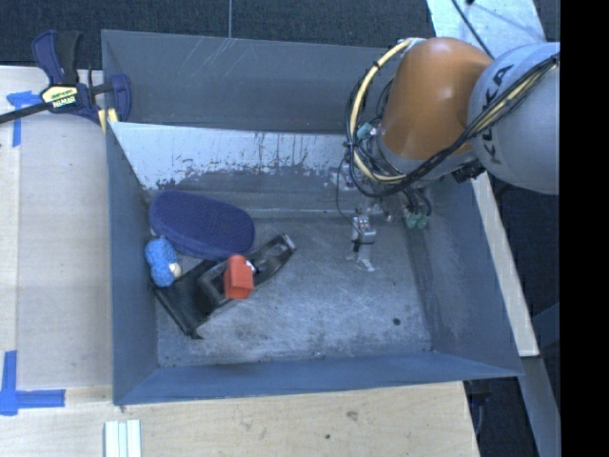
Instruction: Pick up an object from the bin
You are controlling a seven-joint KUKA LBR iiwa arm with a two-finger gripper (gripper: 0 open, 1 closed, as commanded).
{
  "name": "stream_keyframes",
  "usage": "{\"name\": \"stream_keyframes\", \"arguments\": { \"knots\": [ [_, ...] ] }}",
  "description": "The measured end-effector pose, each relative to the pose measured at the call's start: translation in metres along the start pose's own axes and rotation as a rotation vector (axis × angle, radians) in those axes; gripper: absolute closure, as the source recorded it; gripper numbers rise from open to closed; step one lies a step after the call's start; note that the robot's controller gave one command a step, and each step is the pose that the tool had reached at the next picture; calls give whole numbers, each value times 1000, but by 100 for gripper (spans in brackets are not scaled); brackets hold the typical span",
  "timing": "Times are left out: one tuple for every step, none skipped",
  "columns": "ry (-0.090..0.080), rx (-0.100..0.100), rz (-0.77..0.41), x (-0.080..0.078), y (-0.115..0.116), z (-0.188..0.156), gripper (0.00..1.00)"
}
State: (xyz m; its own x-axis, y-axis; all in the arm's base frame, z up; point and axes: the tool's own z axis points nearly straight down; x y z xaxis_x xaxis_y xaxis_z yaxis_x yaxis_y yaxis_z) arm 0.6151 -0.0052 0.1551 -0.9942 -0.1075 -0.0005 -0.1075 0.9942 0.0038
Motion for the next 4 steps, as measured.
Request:
{"name": "stream_keyframes", "arguments": {
  "knots": [
    [3,2,-185,3,48,88,0],
    [-4,4,-183,1,46,84,100],
    [-10,5,25,28,22,-43,100],
    [-4,4,22,29,23,-39,0]
  ]
}}
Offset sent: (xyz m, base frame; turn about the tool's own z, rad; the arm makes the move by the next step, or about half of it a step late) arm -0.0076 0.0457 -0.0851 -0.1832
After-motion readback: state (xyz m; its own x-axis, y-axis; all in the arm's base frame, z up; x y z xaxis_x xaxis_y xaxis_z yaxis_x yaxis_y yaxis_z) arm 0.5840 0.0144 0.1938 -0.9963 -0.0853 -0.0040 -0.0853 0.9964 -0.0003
